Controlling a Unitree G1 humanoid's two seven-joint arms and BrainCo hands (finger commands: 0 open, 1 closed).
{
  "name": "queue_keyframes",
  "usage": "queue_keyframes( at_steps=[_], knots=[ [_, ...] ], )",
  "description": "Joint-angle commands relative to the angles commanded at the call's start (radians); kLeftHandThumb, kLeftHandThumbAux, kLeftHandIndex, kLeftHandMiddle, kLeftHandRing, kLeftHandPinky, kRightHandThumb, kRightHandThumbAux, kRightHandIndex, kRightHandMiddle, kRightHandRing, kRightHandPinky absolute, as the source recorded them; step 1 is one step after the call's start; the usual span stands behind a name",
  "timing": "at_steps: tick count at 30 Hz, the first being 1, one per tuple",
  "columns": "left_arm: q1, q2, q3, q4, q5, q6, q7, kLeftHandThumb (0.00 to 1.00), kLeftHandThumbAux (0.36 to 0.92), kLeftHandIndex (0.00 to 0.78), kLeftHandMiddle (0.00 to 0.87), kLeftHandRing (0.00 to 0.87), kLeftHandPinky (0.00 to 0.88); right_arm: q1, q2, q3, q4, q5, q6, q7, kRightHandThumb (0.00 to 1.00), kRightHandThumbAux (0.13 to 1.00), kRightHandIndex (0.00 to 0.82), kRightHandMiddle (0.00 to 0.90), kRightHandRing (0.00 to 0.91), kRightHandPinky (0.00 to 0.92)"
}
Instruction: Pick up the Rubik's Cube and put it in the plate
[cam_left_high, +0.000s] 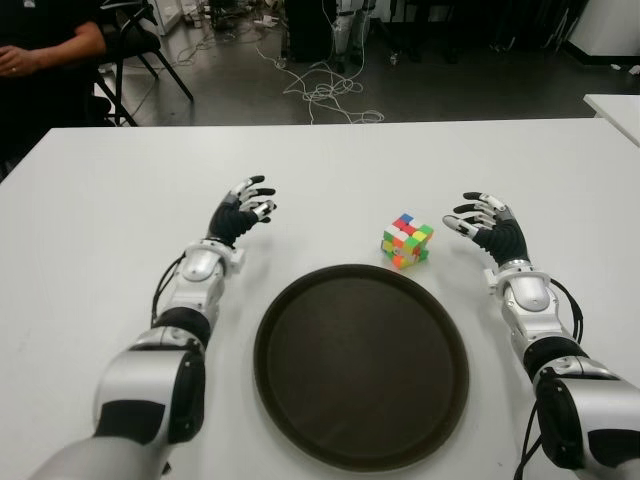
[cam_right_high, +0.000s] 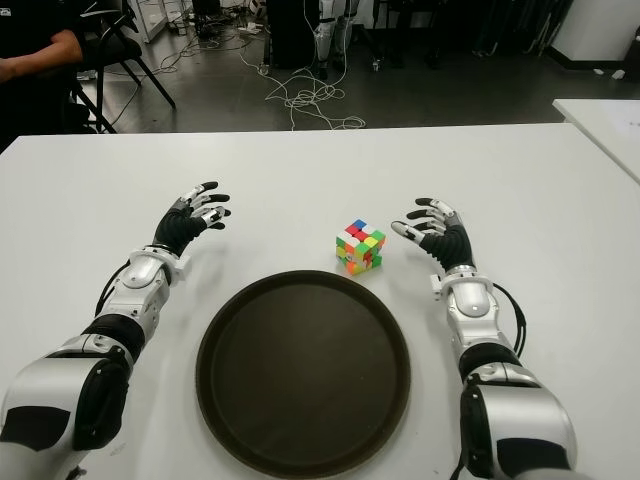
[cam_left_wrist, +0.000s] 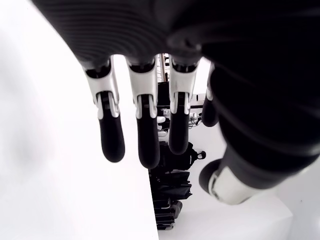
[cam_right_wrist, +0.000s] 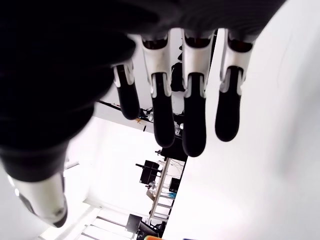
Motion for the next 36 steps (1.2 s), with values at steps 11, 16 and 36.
queue_keyframes(
  at_steps=[11,16,36],
  knots=[
    [0.002,0.006,-0.031,-0.002,0.037,-0.010,0.041,0.316,0.760,0.182,0.278,0.305,0.343,-0.001,0.001,0.003,0.001,-0.006,-0.002,-0.012,0.003,0.677,0.261,0.390,0.443,0.458],
    [0.002,0.007,-0.031,-0.002,0.038,-0.014,0.041,0.341,0.751,0.188,0.285,0.311,0.345,0.000,0.001,0.008,0.000,-0.013,-0.010,-0.028,0.000,0.663,0.262,0.389,0.443,0.462],
    [0.005,0.006,-0.039,0.000,0.041,-0.024,0.044,0.307,0.721,0.191,0.287,0.318,0.339,0.000,0.005,-0.003,0.000,-0.001,-0.003,-0.031,0.001,0.664,0.270,0.399,0.451,0.469]
  ],
)
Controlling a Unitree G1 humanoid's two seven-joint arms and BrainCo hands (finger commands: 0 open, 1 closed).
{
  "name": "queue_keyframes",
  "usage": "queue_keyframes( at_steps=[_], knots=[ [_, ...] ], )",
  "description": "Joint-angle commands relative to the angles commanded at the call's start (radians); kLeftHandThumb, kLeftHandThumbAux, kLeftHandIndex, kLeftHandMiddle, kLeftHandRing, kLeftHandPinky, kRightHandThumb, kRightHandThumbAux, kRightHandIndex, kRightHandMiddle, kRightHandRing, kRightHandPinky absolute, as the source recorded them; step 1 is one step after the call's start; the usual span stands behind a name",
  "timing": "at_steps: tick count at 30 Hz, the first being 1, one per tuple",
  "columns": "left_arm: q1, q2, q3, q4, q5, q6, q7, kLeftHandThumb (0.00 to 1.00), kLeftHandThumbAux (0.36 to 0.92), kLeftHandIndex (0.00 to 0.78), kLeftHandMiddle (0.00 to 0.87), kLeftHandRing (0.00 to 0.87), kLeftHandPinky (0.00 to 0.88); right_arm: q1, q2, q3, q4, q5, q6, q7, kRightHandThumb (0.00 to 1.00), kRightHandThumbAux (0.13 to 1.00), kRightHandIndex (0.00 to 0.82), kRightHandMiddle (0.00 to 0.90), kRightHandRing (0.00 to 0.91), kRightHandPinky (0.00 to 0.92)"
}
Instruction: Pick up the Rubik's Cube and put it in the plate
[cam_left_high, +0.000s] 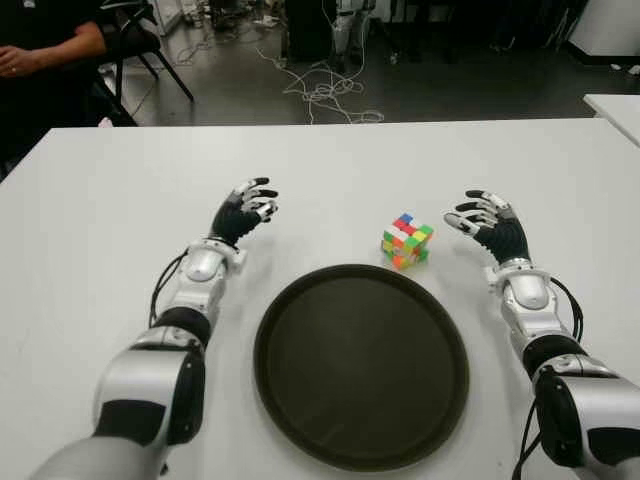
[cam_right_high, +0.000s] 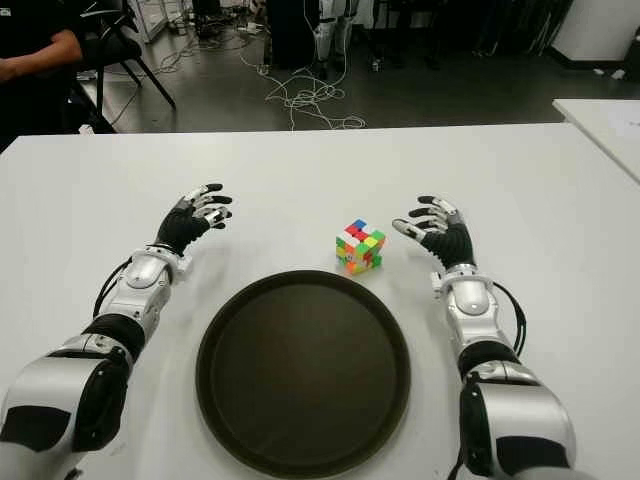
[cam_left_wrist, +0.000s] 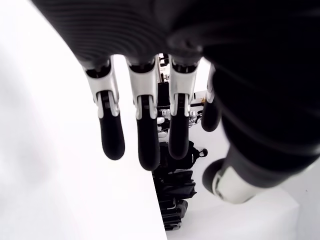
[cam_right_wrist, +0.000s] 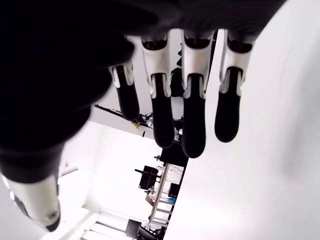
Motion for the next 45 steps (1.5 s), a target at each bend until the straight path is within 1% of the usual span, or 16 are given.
queue_keyframes(
  at_steps=[7,10,12,16,18,19,22,23,25,27,29,31,33,39,45],
  knots=[
    [0.001,-0.001,0.000,-0.001,-0.001,-0.002,0.004,0.307,0.735,0.192,0.291,0.319,0.343,0.000,-0.001,0.002,0.000,-0.004,0.002,-0.008,0.000,0.676,0.271,0.397,0.447,0.464],
    [0.002,0.000,0.000,-0.001,-0.001,-0.004,0.004,0.305,0.730,0.191,0.289,0.317,0.343,0.002,0.000,0.006,-0.001,-0.009,-0.003,-0.023,0.000,0.674,0.269,0.386,0.433,0.450],
    [0.003,0.000,0.001,-0.002,-0.003,-0.006,0.003,0.301,0.728,0.191,0.287,0.316,0.343,0.007,-0.003,0.014,-0.005,-0.025,-0.022,-0.066,0.000,0.672,0.265,0.374,0.418,0.435],
    [0.005,0.001,0.004,-0.002,-0.006,-0.010,-0.001,0.299,0.732,0.192,0.282,0.314,0.345,0.020,-0.005,0.031,-0.023,-0.059,-0.081,-0.161,0.000,0.677,0.243,0.319,0.353,0.368],
    [0.006,0.001,0.005,-0.003,-0.007,-0.012,-0.002,0.300,0.734,0.192,0.282,0.315,0.347,0.030,-0.009,0.051,-0.049,-0.103,-0.143,-0.255,0.000,0.685,0.237,0.301,0.331,0.344],
    [0.007,0.002,0.005,-0.003,-0.007,-0.014,-0.002,0.301,0.735,0.193,0.282,0.316,0.348,0.033,-0.015,0.073,-0.055,-0.148,-0.175,-0.337,0.000,0.692,0.233,0.289,0.315,0.327],
    [0.008,0.002,0.005,-0.003,-0.007,-0.016,-0.003,0.304,0.745,0.190,0.282,0.314,0.346,0.034,-0.026,0.123,-0.062,-0.246,-0.226,-0.511,0.000,0.753,0.228,0.273,0.288,0.296],
    [0.008,0.002,0.005,-0.003,-0.008,-0.016,-0.004,0.305,0.748,0.190,0.281,0.313,0.346,0.037,-0.037,0.158,-0.077,-0.316,-0.239,-0.620,0.000,0.770,0.227,0.271,0.283,0.290],
    [0.008,0.002,0.006,-0.004,-0.008,-0.016,-0.006,0.306,0.751,0.186,0.280,0.311,0.344,0.041,-0.056,0.216,-0.099,-0.427,-0.248,-0.795,0.000,0.799,0.224,0.267,0.271,0.271],
    [0.008,0.002,0.006,-0.004,-0.008,-0.016,-0.007,0.309,0.753,0.185,0.280,0.311,0.343,0.041,-0.069,0.258,-0.108,-0.502,-0.237,-0.918,0.000,0.817,0.218,0.262,0.262,0.261],
    [0.008,0.003,0.004,-0.004,-0.007,-0.015,-0.006,0.311,0.755,0.184,0.282,0.311,0.344,0.036,-0.077,0.294,-0.112,-0.558,-0.217,-1.012,0.000,0.833,0.211,0.255,0.252,0.257],
    [0.007,0.003,0.003,-0.004,-0.006,-0.014,-0.004,0.311,0.752,0.184,0.283,0.312,0.345,0.031,-0.083,0.323,-0.113,-0.599,-0.199,-1.078,0.000,0.847,0.200,0.247,0.244,0.253],
    [0.007,0.004,0.002,-0.003,-0.004,-0.013,-0.003,0.311,0.751,0.185,0.283,0.312,0.345,0.028,-0.085,0.343,-0.109,-0.625,-0.187,-1.118,0.000,0.854,0.193,0.241,0.240,0.252],
    [0.007,0.005,-0.003,-0.001,0.002,-0.014,0.003,0.305,0.734,0.187,0.286,0.316,0.351,0.015,-0.092,0.398,-0.090,-0.682,-0.160,-1.207,0.000,0.836,0.174,0.216,0.216,0.244],
    [0.009,0.006,-0.006,-0.002,0.002,-0.024,-0.002,0.309,0.732,0.187,0.292,0.319,0.347,0.004,-0.096,0.464,-0.080,-0.731,-0.146,-1.299,0.004,0.841,0.173,0.219,0.226,0.265]
  ],
)
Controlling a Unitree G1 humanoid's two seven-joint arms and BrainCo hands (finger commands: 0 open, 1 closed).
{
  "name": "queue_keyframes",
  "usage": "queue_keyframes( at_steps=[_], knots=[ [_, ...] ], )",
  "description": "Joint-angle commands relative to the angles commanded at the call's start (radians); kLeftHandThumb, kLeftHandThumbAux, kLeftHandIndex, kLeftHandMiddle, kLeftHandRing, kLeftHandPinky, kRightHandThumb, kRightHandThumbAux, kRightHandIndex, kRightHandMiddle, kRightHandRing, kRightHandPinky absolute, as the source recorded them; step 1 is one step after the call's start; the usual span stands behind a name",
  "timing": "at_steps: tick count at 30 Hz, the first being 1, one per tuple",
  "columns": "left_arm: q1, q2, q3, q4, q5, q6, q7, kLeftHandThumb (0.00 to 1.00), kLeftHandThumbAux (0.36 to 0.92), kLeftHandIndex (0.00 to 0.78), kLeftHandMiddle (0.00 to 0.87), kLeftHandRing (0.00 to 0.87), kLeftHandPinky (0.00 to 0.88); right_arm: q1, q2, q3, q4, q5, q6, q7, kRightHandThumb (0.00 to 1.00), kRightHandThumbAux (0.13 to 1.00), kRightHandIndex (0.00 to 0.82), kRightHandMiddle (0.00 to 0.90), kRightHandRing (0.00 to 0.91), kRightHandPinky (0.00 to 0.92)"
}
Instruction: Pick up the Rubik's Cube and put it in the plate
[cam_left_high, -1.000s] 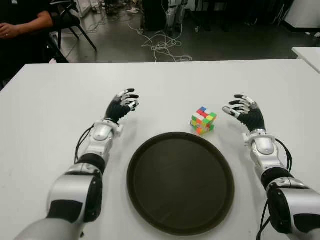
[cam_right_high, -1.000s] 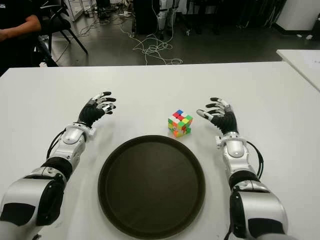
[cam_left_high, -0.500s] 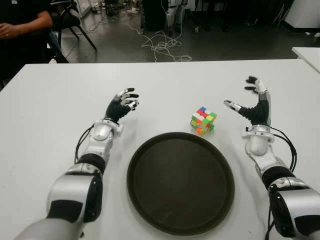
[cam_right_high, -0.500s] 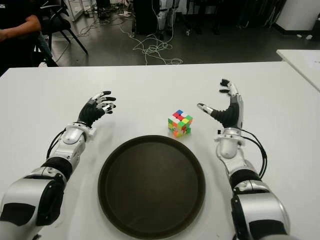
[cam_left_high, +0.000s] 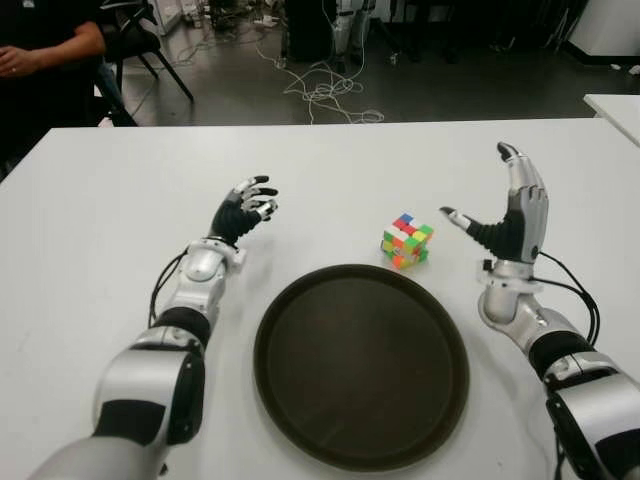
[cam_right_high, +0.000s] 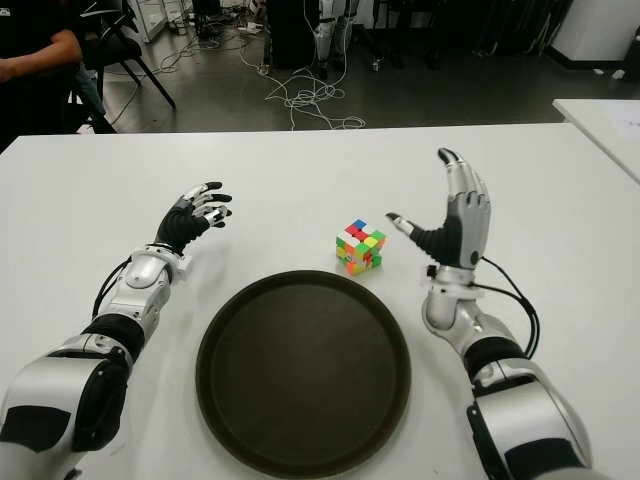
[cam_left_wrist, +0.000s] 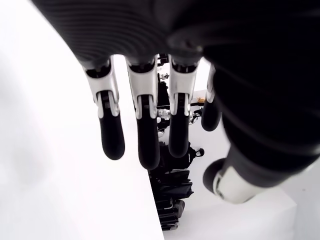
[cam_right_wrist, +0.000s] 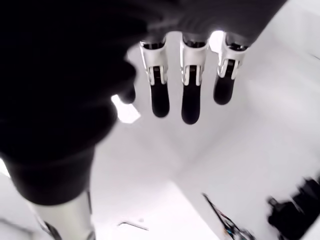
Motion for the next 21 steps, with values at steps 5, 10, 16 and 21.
queue_keyframes(
  at_steps=[5,10,16,21],
  knots=[
    [-0.001,-0.002,0.002,0.000,-0.005,0.001,-0.001,0.311,0.739,0.187,0.291,0.316,0.342,0.000,0.036,0.072,-0.023,-0.053,0.025,-0.086,0.015,0.840,0.180,0.226,0.233,0.277],
    [-0.002,-0.004,0.004,-0.001,-0.007,0.005,0.004,0.308,0.749,0.188,0.286,0.312,0.339,0.002,0.053,0.145,-0.023,-0.103,0.032,-0.159,0.007,0.818,0.193,0.232,0.232,0.271],
    [-0.003,-0.005,0.004,-0.001,-0.007,0.010,0.010,0.309,0.756,0.187,0.284,0.313,0.339,0.000,0.041,0.188,-0.013,-0.118,0.025,-0.150,0.000,0.792,0.197,0.236,0.234,0.260],
    [-0.006,-0.007,0.006,0.001,-0.009,0.021,0.011,0.302,0.752,0.183,0.278,0.311,0.343,0.003,0.033,0.211,-0.013,-0.101,0.024,-0.043,0.000,0.769,0.185,0.228,0.230,0.251]
  ],
)
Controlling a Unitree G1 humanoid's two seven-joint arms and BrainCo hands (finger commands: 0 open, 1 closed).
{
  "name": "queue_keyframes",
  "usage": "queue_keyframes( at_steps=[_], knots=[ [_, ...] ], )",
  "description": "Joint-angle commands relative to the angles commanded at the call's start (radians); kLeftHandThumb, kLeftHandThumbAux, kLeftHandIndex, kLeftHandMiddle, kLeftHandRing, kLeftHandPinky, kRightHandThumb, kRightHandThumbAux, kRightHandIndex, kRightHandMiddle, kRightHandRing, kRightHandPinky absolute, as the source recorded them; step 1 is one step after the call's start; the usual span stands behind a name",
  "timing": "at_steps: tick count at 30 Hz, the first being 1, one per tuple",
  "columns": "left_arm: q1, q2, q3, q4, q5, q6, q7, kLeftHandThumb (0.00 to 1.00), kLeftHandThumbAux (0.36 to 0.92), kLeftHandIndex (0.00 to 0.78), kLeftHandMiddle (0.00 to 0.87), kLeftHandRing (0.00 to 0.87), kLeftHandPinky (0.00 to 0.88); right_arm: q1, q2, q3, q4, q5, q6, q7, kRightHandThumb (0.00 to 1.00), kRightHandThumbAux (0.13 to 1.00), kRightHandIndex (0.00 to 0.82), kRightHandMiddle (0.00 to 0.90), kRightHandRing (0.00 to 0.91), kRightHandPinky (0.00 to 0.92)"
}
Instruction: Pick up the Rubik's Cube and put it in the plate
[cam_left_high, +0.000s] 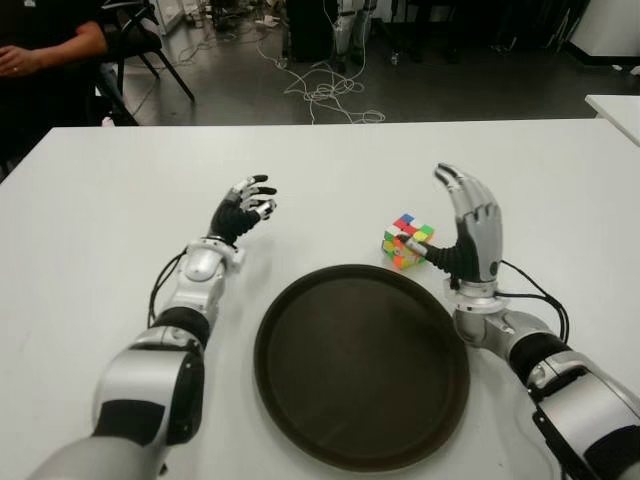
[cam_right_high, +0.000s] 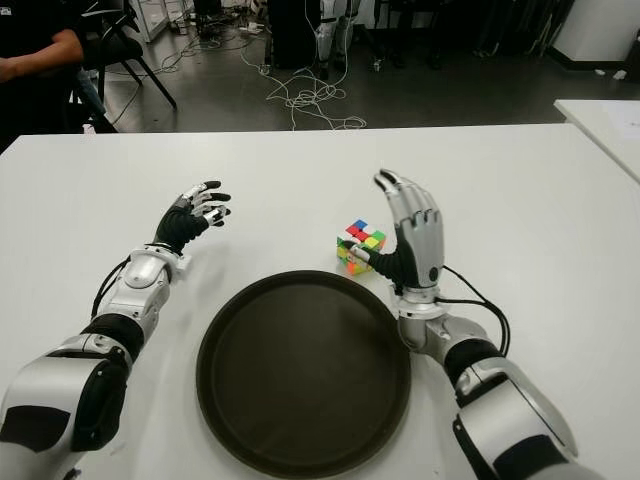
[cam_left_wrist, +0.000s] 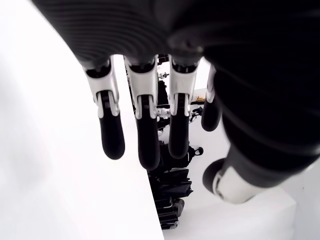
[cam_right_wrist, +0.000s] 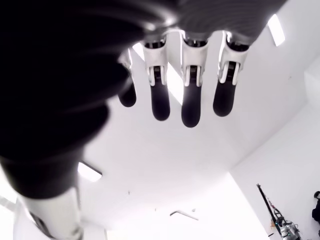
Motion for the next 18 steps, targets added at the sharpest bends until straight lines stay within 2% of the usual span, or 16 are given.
queue_keyframes(
  at_steps=[10,18],
  knots=[
    [0.000,0.002,-0.008,-0.001,0.009,-0.003,0.007,0.288,0.750,0.181,0.278,0.308,0.343,0.003,0.000,-0.001,0.025,0.023,-0.007,0.080,0.000,0.801,0.158,0.219,0.223,0.252],
    [-0.001,0.002,-0.001,0.001,-0.001,-0.003,-0.005,0.328,0.750,0.182,0.277,0.311,0.351,0.002,0.003,-0.001,0.031,0.027,-0.007,0.095,0.000,0.810,0.149,0.219,0.220,0.247]
  ],
)
